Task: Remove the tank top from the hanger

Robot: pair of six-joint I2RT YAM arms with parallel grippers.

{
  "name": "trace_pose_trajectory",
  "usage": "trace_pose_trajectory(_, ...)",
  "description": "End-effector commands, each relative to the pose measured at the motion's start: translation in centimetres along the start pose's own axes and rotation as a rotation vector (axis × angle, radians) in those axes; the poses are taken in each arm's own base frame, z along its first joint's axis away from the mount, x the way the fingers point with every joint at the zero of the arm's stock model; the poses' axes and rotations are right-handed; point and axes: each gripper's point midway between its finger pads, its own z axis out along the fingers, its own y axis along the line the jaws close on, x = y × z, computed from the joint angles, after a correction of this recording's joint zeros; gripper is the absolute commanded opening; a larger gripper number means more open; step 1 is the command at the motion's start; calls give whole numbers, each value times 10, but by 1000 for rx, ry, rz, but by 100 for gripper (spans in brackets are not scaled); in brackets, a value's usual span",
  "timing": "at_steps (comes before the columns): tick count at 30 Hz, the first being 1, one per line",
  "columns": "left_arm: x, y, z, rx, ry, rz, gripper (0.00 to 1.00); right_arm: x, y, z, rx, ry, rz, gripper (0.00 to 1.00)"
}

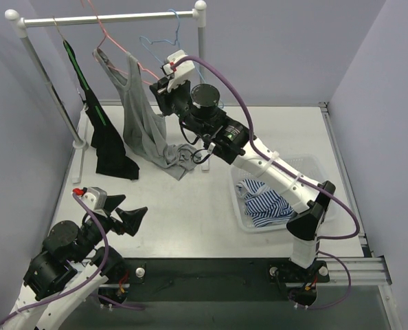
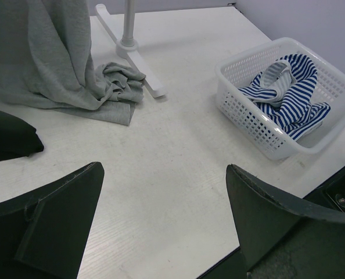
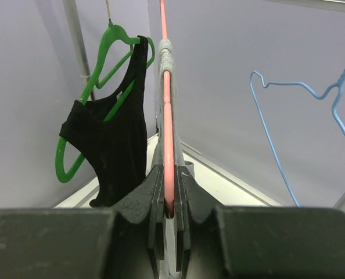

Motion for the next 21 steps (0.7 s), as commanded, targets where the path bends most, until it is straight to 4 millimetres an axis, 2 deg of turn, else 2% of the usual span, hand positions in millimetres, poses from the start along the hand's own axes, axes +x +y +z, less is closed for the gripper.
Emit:
trace_pose_trajectory(1, -12, -4, 2, 16, -48, -6, 97, -99, 1, -33, -25, -258, 66, 0)
trace_pose_trajectory(3, -13, -3, 3, 10, -50, -6, 97, -103, 0, -40, -27, -273, 70, 0)
trace_pose_trajectory(4, -13, -2, 3, 2, -50, -8, 97, -95, 2, -40, -35, -257, 66, 0)
trace_pose_trajectory(5, -14, 1, 3, -17, -49, -6, 97, -96, 1, -44, -36, -261, 66, 0)
trace_pose_trajectory(6, -21, 2, 0, -24, -64, -3, 97, -98, 1, -47, -39, -268, 67, 0)
trace_pose_trajectory(7, -25, 2, -2, -29, -70, -1, 97, -90, 3, -47, -46, -253, 61, 0)
trace_pose_trajectory(8, -28, 3, -2, -39, -65, 3, 96, -93, 1, -51, -45, -258, 57, 0)
trace_pose_trajectory(9, -39, 4, -6, -55, -89, -3, 95, -92, 1, -53, -43, -256, 54, 0)
trace_pose_trajectory(10, -45, 5, -7, -65, -95, -4, 95, -84, 2, -53, -47, -240, 48, 0)
trace_pose_trajectory(11, -47, 6, -5, -83, -82, -2, 94, -90, 1, -58, -49, -251, 51, 0)
trace_pose_trajectory(12, -67, 5, -13, -91, -121, -12, 94, -88, 1, -60, -51, -249, 52, 0)
trace_pose_trajectory(13, -75, 4, -14, -96, -127, -14, 93, -80, 2, -61, -54, -235, 50, 0)
trace_pose_trajectory(15, -93, 0, -10, -109, -128, -24, 92, -84, 4, -72, -61, -248, 55, 0)
trace_pose_trajectory(16, -117, -5, -19, -99, -175, -37, 92, -82, 5, -75, -65, -245, 55, 0)
trace_pose_trajectory(17, -125, -8, -13, -100, -175, -40, 91, -76, 5, -82, -68, -234, 52, 0)
trace_pose_trajectory(18, -134, -10, -12, -97, -188, -52, 91, -75, 9, -86, -77, -233, 46, 0)
trace_pose_trajectory(19, -155, -15, -19, -84, -230, -65, 91, -72, 10, -91, -80, -227, 40, 0)
trace_pose_trajectory(21, -173, -24, -13, -66, -251, -76, 90, -62, 14, -104, -89, -205, 27, 0)
